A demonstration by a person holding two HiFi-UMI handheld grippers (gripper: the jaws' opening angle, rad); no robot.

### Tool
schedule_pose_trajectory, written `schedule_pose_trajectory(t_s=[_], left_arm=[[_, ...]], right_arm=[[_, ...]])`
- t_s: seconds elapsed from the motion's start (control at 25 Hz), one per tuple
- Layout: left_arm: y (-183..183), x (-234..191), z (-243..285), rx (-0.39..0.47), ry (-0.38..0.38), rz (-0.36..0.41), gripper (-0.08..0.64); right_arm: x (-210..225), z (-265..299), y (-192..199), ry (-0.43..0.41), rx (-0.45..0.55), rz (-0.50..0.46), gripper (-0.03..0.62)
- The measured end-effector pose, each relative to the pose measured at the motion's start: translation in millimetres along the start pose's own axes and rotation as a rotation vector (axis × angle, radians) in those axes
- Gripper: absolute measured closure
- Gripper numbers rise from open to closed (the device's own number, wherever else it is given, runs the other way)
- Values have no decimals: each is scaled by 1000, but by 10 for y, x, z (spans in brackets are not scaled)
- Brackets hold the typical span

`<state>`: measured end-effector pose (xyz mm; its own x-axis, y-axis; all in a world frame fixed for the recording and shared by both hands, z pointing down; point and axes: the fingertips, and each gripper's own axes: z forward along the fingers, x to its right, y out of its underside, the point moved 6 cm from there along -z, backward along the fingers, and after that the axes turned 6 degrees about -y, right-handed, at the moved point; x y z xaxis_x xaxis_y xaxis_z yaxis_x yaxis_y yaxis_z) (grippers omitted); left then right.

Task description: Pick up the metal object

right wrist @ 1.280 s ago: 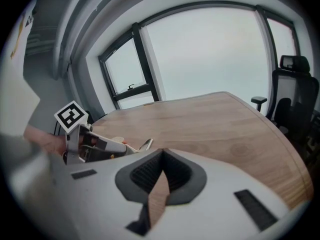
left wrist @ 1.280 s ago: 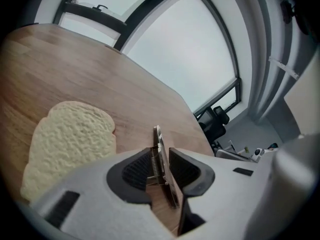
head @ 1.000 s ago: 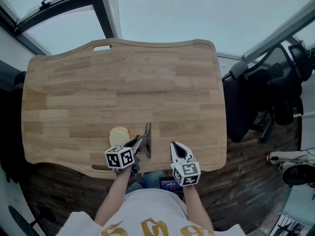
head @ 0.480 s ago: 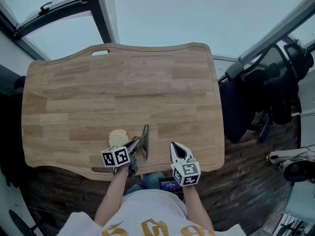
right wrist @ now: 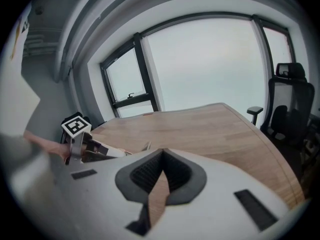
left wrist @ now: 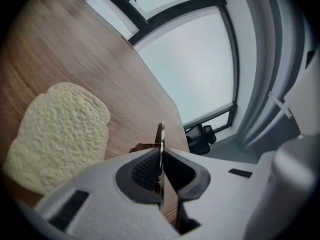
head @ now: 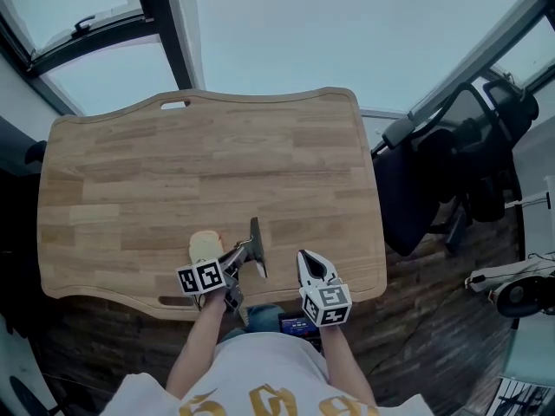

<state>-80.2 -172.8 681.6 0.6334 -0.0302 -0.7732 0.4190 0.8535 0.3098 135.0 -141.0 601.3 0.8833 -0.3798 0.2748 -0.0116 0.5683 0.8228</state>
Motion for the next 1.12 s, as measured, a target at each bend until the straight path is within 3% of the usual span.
schedule_pose_trajectory(t_s=[0.4,0.64,1.12], left_arm=[[-34,237,-246,78,78,-9,523],[-42,376,-409,134,158,-77,523],[-50,639,-631,216,269,-74,525]], right_arm=[[-123,-281,-28,35,64,-8,581],[-245,-431,-76,45,102,-30,581],[-259,-661,-90,84,139,-29,581]])
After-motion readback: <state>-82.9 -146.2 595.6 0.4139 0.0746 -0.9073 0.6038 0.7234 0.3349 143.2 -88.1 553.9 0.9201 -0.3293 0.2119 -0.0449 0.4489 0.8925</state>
